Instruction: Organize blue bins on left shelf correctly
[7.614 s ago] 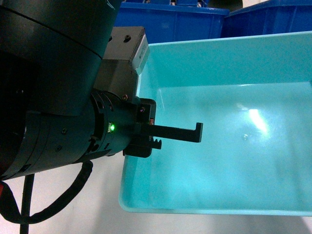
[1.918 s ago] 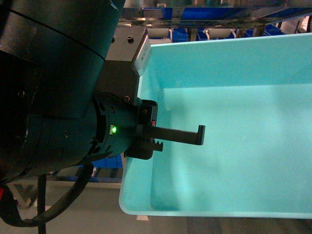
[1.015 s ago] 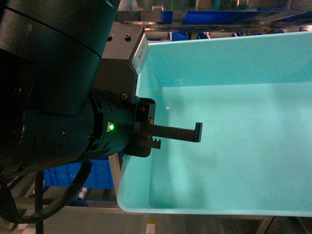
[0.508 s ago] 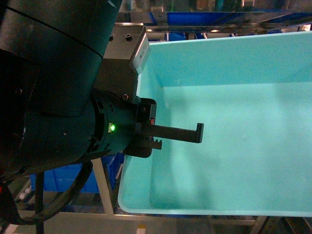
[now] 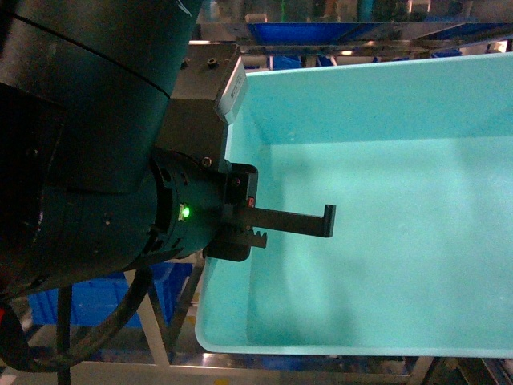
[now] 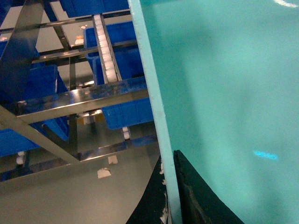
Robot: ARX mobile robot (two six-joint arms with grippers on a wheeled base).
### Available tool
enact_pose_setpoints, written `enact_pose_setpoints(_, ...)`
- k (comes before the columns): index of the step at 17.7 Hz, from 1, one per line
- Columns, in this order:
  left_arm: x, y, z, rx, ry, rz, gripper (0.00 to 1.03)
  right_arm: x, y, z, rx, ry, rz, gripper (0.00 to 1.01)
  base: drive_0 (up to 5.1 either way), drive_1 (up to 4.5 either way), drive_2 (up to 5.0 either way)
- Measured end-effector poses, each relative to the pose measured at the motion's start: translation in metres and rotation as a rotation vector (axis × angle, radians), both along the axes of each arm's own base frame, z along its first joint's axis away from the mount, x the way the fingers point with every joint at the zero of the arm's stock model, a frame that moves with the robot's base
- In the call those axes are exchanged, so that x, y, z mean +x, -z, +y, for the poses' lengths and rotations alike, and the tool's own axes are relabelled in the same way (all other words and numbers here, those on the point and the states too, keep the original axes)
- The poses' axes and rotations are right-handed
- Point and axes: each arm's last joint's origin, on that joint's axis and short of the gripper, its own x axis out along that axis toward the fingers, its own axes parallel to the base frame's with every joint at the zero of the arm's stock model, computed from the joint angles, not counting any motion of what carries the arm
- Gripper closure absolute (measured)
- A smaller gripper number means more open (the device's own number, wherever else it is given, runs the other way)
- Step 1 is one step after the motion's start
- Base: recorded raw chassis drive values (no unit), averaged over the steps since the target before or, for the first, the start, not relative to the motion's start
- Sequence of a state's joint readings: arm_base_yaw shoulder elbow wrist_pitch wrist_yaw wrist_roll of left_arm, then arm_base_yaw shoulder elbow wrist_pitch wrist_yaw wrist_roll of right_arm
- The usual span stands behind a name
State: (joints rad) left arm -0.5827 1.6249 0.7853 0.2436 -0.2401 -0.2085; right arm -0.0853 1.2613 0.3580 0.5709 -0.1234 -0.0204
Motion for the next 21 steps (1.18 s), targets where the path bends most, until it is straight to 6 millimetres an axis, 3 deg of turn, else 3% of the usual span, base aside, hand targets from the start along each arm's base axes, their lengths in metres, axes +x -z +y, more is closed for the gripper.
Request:
enact_pose_setpoints(7,-0.0002,0.0002,-0.0002,0.001,0.001,0.002,1.01,-0.0001,0.0002,-0.0001,-0.001,0.002,0.002,0.99,-1.5,3.53,-1.6)
enact_pose_setpoints(15,-0.0001,-0.0005,0.0002,0.001,-0.001,-0.004,1.01,0.0001,-0.0001,0.0011,-0.001,-0.001,-0.001,0.99,0.0,0.00,0.0)
enact_pose_setpoints(18,-0.0003,-0.0002,0.0001,0.001,0.002,-0.001,1.01,0.0000,0.0000,0.0011,-0.001,-0.002,0.000,0.99,0.0,4.19,-4.1)
enact_pose_setpoints(21,0.0000,0.0008,0.0003,0.003,0.003,0.005,1.01,0.0000,0.0004,0.0012,-0.001,-0.003,0.003,0.99,0.0,0.00,0.0)
